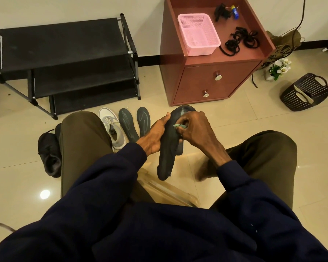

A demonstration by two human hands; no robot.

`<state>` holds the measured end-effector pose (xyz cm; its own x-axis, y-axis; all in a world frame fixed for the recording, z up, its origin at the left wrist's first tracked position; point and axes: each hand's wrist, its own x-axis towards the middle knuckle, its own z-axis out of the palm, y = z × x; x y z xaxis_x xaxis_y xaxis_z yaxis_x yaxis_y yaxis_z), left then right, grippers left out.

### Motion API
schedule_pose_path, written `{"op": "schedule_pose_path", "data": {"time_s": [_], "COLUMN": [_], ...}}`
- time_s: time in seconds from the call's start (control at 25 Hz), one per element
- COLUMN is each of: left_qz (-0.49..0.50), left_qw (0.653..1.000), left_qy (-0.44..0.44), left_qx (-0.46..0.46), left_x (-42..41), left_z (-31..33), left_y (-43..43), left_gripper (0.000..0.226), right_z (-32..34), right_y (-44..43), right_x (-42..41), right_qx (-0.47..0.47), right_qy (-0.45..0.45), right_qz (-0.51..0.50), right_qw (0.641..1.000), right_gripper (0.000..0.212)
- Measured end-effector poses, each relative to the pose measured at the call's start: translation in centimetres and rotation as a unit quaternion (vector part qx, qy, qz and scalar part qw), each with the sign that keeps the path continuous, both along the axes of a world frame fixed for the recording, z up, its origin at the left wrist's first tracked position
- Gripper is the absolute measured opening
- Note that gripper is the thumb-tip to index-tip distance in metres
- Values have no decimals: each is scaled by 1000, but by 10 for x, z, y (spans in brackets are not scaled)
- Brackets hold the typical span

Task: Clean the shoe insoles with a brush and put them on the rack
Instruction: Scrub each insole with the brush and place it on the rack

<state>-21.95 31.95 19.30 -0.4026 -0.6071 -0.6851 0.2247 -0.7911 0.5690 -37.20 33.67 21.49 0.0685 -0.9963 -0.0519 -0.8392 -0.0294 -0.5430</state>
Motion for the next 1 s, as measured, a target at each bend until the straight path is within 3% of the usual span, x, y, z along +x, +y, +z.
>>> {"op": "schedule_pose_path", "data": {"time_s": [0.12,0.32,0.56,0.76,0.84,1.0], "left_qz": [-5,-8,-30,-19,-15,-18], "left_qw": [1000,1000,999,1000,1000,1000], "left_qy": [10,-20,8,7,2,9], "left_qx": [1,2,14,11,17,19], "left_x": [-2,0,-3,0,0,-2], "left_z": [3,3,11,10,12,15], "left_y": [2,3,7,6,6,7], "left_gripper": [47,49,50,49,49,46], "right_z": [-4,4,-10,7,4,-6], "right_y": [-5,7,-10,8,6,-6], "right_x": [-12,9,-26,-3,-1,-16], "right_qx": [-51,68,-78,36,11,-90], "right_qy": [47,-63,41,-94,-83,-17], "right_qz": [-60,65,-72,49,54,-34], "right_qw": [996,994,994,994,995,995], "right_gripper": [9,2,9,4,5,5]}}
